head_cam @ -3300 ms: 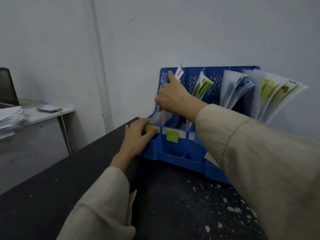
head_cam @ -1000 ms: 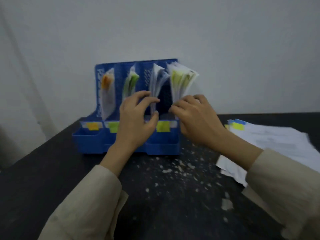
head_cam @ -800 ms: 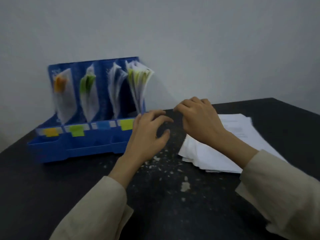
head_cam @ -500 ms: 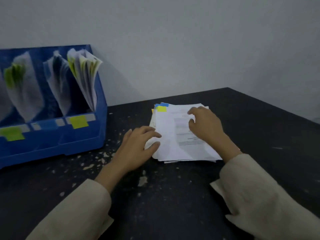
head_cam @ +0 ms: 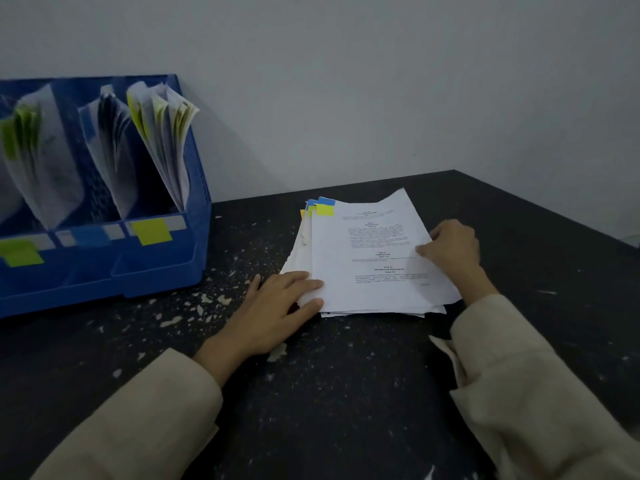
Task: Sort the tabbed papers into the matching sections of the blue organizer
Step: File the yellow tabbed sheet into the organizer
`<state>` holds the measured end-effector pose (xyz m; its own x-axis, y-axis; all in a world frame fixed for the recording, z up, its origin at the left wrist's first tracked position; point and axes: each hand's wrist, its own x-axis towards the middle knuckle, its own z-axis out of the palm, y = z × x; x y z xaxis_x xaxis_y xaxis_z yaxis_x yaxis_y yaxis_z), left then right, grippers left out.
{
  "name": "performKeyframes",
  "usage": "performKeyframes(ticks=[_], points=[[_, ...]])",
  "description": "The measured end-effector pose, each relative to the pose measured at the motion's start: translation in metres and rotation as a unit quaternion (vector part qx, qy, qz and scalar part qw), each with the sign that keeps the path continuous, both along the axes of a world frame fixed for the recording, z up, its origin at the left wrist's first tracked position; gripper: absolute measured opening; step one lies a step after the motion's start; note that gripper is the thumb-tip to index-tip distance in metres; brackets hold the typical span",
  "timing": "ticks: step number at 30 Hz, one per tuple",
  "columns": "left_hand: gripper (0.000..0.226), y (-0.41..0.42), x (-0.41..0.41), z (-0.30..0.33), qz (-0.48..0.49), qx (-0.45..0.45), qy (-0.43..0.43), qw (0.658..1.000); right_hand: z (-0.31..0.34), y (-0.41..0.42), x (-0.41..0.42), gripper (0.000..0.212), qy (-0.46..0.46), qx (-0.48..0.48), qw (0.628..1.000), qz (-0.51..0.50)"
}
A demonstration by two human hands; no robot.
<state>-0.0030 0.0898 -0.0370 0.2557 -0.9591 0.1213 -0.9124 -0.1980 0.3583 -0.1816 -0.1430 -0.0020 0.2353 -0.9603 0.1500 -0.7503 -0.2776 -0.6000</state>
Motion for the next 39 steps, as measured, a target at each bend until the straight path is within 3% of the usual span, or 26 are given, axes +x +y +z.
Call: performKeyframes(ticks=[2, 7, 12, 16, 19, 23, 27, 29, 33, 39], points=[[0.076, 0.001, 0.000, 0.001, -0.001, 0.007, 0.003, 1.000, 0.001, -0.001, 0.000, 0.010, -0.010, -0.020, 1.000, -0.005], [0.049, 0.002, -0.003, 0.005, 0.010, 0.014, 0.003, 1.000, -0.001, 0.001, 0.003, 0.016, -0.029, -0.064, 0.997, -0.011], [0.051, 0.000, 0.001, 0.004, 0.020, -0.014, 0.059, 0.998, 0.002, 0.001, 0.002, 0.015, -0.165, -0.053, 0.985, 0.005], [0.041, -0.001, 0.011, 0.016, 0.029, -0.131, 0.117, 0.984, 0.004, 0.005, 0.011, 0.013, -0.259, -0.033, 0.965, 0.033], [0.035, 0.003, 0.017, 0.037, 0.036, -0.255, 0.181, 0.949, 0.007, 0.016, 0.023, 0.009, -0.331, 0.003, 0.941, 0.076], [0.026, 0.017, 0.029, 0.068, -0.003, -0.309, 0.302, 0.902, 0.008, 0.043, 0.043, 0.009, -0.388, 0.023, 0.911, 0.142], [0.017, 0.038, 0.047, 0.091, -0.006, -0.322, 0.274, 0.906, 0.013, 0.076, 0.060, 0.009, -0.427, 0.037, 0.882, 0.195], [0.027, 0.047, 0.058, 0.100, 0.003, -0.327, 0.263, 0.908, 0.017, 0.089, 0.069, 0.008, -0.436, 0.041, 0.872, 0.220], [0.036, 0.076, 0.082, 0.121, 0.060, -0.359, 0.162, 0.917, 0.038, 0.115, 0.095, 0.010, -0.423, 0.045, 0.856, 0.294], [0.027, 0.135, 0.108, 0.147, 0.179, -0.492, 0.077, 0.848, 0.073, 0.161, 0.155, 0.012, -0.382, 0.028, 0.832, 0.401]])
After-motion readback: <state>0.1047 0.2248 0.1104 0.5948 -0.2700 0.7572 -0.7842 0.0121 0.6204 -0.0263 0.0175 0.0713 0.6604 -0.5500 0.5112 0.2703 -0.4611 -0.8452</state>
